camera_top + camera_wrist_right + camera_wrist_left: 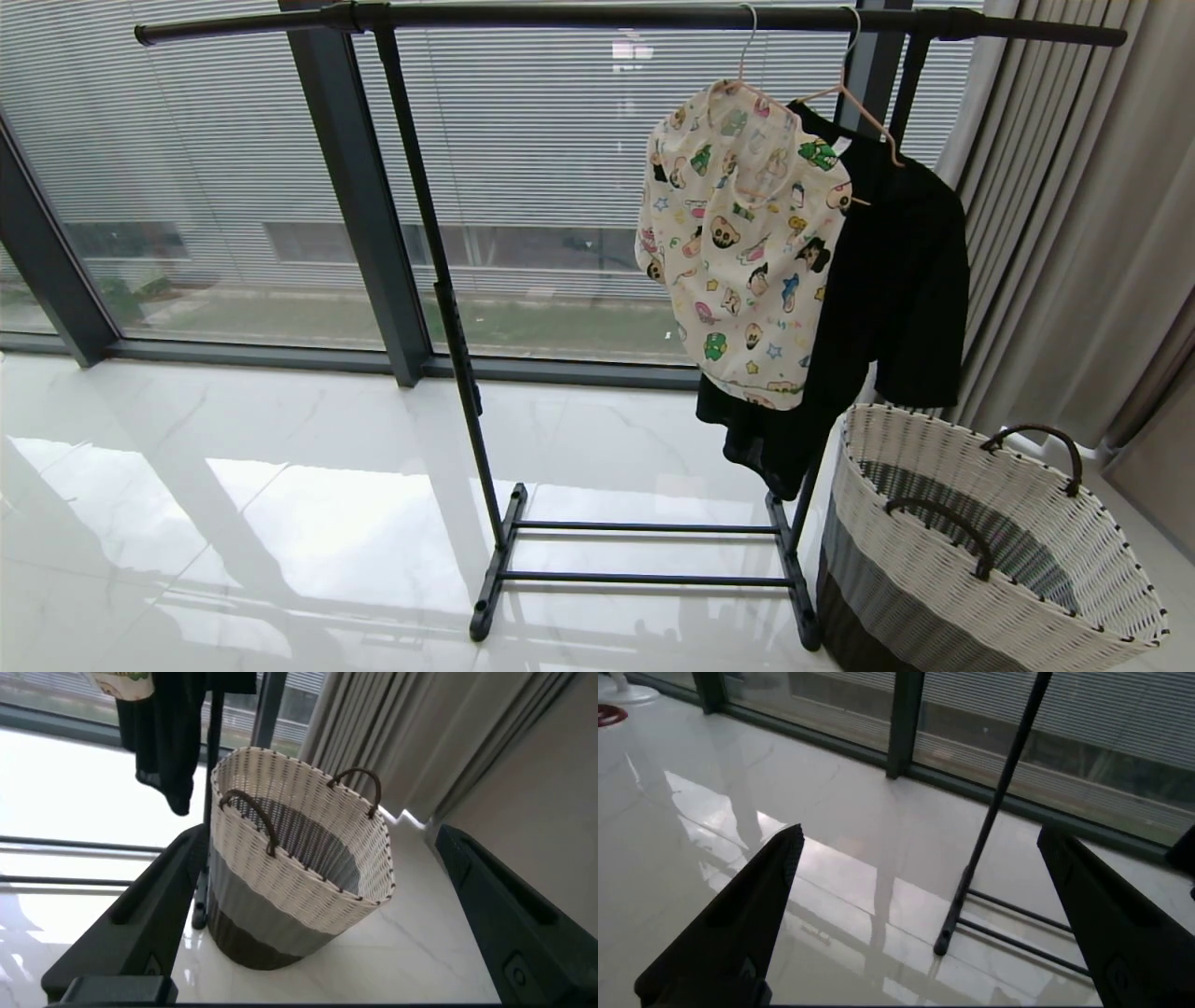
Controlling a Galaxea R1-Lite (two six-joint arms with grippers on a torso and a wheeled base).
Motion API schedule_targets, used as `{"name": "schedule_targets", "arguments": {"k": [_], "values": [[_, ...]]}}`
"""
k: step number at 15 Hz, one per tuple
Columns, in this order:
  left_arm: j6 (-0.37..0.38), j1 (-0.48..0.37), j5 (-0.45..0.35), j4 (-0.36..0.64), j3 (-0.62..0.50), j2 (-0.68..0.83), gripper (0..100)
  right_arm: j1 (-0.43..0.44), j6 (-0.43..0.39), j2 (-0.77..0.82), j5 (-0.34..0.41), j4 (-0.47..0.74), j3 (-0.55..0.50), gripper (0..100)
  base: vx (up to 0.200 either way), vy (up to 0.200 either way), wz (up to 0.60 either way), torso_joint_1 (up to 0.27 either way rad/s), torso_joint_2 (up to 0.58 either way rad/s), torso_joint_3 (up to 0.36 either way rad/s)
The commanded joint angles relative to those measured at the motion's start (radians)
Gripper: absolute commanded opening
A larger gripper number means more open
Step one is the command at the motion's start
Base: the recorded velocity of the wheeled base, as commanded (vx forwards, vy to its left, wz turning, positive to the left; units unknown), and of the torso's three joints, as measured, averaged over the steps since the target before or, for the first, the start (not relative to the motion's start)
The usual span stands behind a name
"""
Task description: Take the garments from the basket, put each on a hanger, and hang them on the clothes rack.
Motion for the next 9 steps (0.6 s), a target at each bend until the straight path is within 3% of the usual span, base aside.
{"name": "schedule_targets", "arguments": {"k": [1,4,6,9], "values": [[-0.012,0.000,-0.055,0.013,0.002,0.004,100,0.081,0.022,0.006,0.004,0.002,0.000,100,0.000,0.000,0.00,0.000,0.00,0.000],[-0.035,0.000,-0.089,0.031,0.002,0.004,100,0.224,0.078,0.008,-0.005,0.018,0.000,100,0.000,0.000,0.00,0.000,0.00,0.000],[-0.023,0.000,-0.094,0.033,0.002,0.004,100,0.224,0.074,0.008,-0.026,0.018,0.000,100,0.000,0.000,0.00,0.000,0.00,0.000],[0.075,0.000,-0.169,0.035,0.002,0.004,100,0.204,0.076,0.008,-0.054,0.018,0.000,100,0.000,0.000,0.00,0.000,0.00,0.000]]}}
